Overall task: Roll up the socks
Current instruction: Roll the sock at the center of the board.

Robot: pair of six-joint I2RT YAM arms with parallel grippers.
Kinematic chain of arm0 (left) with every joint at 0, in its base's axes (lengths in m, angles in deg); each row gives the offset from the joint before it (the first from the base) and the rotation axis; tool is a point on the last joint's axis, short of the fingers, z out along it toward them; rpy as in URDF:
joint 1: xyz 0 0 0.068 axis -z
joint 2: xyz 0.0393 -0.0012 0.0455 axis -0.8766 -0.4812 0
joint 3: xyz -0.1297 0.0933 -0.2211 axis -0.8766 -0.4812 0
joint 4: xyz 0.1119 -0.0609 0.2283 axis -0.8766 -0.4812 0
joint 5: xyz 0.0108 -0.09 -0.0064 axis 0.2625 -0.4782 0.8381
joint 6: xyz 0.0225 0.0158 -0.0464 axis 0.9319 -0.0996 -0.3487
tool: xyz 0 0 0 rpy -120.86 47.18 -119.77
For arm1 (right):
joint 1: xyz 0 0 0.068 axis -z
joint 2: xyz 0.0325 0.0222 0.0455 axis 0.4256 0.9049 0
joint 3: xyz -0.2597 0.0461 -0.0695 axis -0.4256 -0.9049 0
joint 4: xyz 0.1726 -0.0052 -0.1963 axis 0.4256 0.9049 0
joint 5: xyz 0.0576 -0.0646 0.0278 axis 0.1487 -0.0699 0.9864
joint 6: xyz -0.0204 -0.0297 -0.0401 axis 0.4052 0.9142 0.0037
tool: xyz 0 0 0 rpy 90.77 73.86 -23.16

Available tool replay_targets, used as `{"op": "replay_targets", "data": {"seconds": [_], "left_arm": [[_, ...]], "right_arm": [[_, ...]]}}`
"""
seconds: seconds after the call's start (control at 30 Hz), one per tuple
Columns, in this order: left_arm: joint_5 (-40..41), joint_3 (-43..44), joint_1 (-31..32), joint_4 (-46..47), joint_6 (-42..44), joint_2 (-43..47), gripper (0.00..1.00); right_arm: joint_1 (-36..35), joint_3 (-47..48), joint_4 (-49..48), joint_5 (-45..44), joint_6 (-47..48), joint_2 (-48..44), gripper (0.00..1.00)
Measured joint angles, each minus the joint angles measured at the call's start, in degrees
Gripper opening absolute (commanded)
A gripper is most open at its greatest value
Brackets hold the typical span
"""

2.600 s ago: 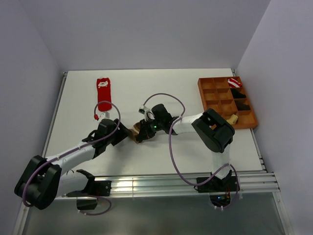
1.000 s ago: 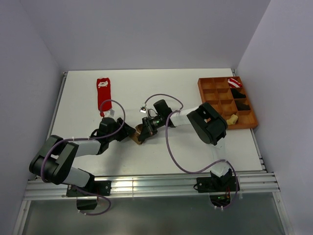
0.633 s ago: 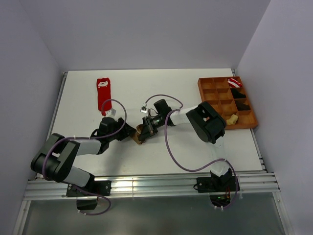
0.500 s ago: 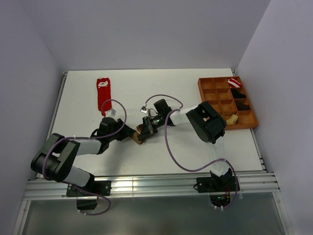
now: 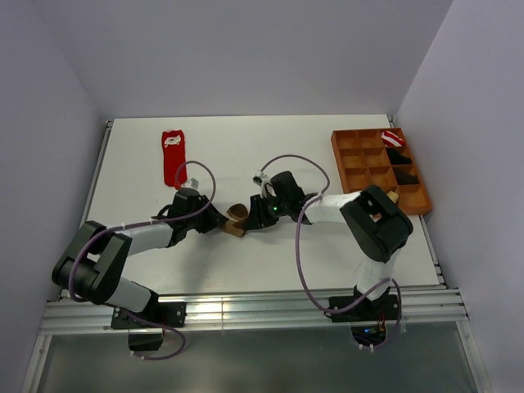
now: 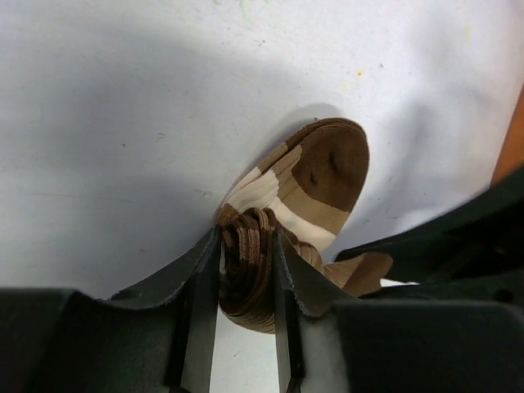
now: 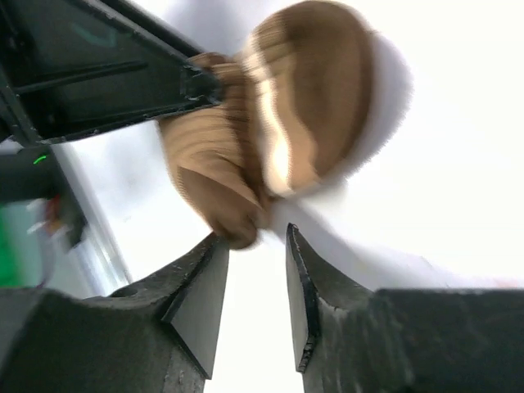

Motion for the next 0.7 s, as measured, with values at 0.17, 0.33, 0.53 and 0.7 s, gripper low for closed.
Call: {"op": "replay_targets", "data": {"seconds": [0.17, 0.33, 0.53, 0.7], "left_arm": [[0.85, 1.92, 0.09, -4.57, -0.07, 0.02, 0.00], [1.09, 3.13, 0.09, -7.28, -0.33, 0.02, 0.00], [1.25, 4.11, 0.09, -9.14, -0.44, -0.24, 0.00], [1.27, 5.11, 0.09, -10.49, -0.42, -0.76, 0.00]], "right_arm": [[-2.32, -6.49, -1.29, -16.17, 2.21, -10.95, 0.47], [-11.74, -11.32, -3.10, -35.30, 6.38, -22.95, 0.50], [-22.99, -15.52, -8.61, -48.74, 10.05, -26.23, 0.68], [-29.14, -15.43, -8.26, -56.52, 13.11, -23.23, 0.70]]}}
